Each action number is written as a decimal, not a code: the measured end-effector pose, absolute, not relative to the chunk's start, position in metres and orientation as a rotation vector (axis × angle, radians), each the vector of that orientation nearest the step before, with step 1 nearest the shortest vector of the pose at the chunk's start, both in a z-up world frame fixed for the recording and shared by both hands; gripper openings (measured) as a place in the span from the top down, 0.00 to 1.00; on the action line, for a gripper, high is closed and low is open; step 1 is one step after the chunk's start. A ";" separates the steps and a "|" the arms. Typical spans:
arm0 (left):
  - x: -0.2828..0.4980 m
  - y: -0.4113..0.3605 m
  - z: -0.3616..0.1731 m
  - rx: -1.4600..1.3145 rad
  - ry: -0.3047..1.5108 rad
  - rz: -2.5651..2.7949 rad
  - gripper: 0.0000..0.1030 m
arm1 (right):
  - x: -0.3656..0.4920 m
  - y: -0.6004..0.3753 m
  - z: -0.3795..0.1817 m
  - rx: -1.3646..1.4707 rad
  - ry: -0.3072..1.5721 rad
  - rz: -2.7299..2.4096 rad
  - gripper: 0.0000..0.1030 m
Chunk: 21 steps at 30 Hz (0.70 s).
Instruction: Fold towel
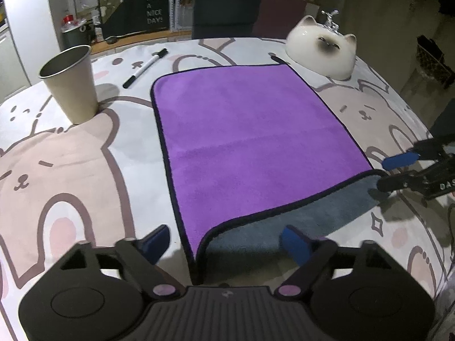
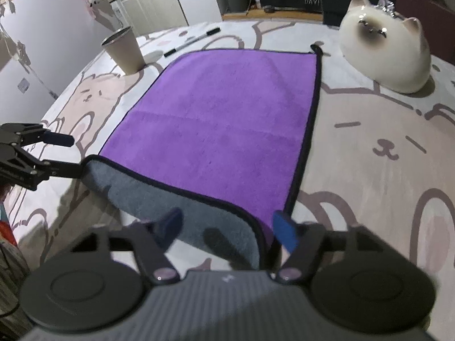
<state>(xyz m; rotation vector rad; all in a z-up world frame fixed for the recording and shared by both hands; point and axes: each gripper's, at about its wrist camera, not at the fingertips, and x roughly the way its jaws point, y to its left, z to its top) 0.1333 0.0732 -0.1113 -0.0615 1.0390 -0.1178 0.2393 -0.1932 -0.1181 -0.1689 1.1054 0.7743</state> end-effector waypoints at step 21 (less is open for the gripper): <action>0.141 0.077 -0.128 -0.009 1.117 -0.106 0.72 | 0.238 -0.193 -0.140 -0.291 1.170 0.760 0.70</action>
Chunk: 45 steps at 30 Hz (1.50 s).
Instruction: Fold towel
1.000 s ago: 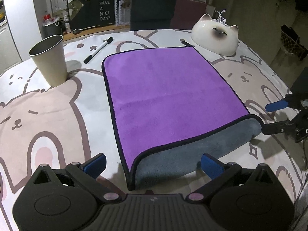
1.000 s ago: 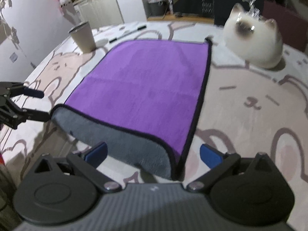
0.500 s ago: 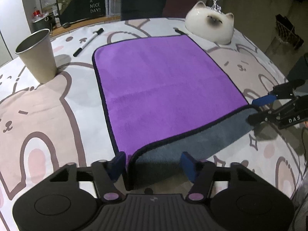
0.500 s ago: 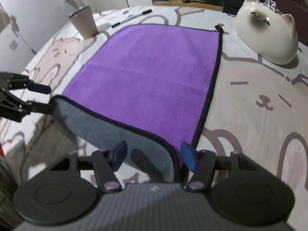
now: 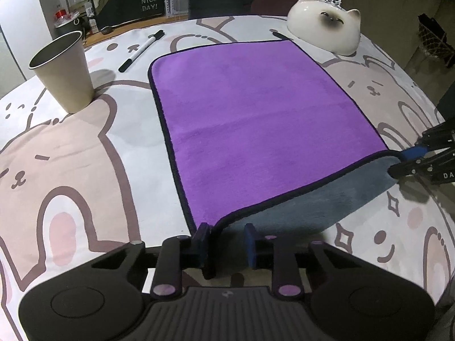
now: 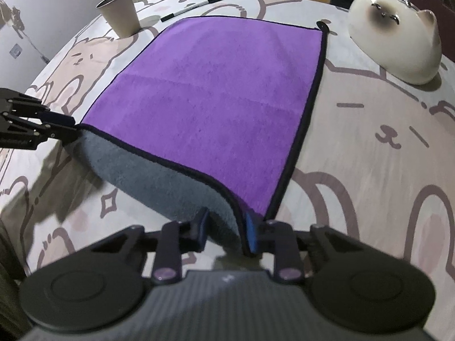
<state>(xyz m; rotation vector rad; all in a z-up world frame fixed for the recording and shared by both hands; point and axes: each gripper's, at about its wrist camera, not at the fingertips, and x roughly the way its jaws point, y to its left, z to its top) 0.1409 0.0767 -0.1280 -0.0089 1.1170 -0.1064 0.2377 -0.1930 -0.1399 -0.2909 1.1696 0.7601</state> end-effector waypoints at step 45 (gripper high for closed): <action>0.195 0.099 -0.065 0.024 0.855 0.000 0.95 | 0.289 -0.186 -0.077 -0.186 0.891 0.665 0.95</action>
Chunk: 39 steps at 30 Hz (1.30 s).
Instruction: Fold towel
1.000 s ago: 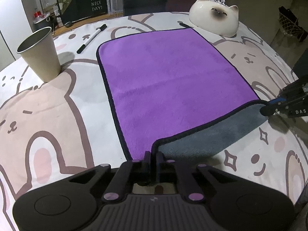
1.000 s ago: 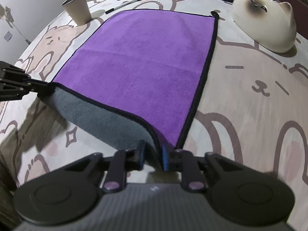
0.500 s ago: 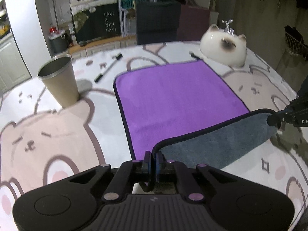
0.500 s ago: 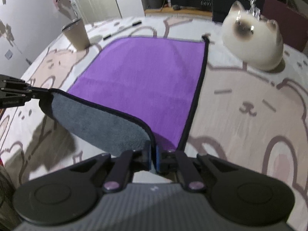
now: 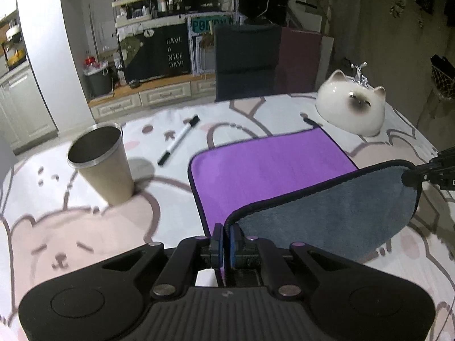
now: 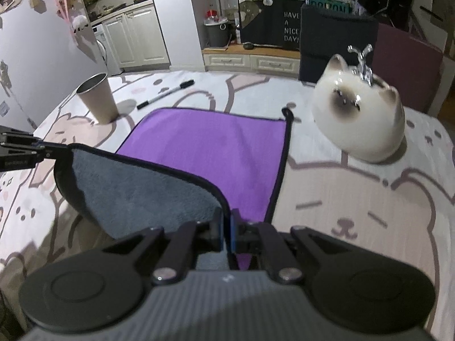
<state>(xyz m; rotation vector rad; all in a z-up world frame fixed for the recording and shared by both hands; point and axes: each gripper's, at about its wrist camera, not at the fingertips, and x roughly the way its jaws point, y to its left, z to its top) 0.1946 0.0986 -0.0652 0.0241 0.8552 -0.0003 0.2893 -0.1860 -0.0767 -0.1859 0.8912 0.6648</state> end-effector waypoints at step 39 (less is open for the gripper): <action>0.333 0.117 -0.068 0.113 0.786 0.125 0.94 | 0.415 -0.127 -0.078 -0.227 0.770 0.532 0.95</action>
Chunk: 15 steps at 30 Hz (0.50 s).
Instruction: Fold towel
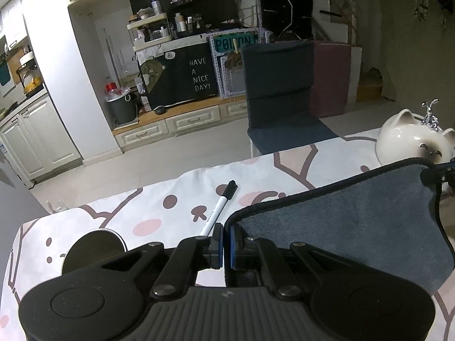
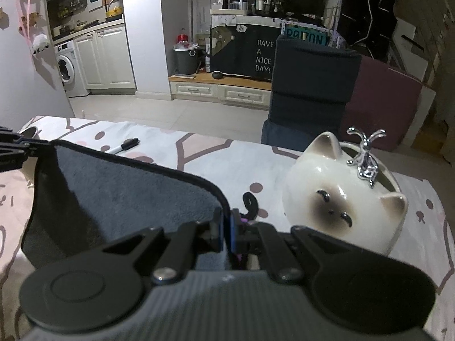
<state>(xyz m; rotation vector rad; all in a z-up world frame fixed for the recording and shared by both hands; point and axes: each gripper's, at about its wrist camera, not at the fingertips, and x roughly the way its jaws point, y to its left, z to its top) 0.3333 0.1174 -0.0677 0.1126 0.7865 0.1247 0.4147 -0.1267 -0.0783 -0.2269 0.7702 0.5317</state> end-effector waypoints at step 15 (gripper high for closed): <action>0.350 0.114 -0.085 0.091 0.810 0.120 0.89 | 0.427 -0.122 -0.085 -0.199 0.790 0.515 0.91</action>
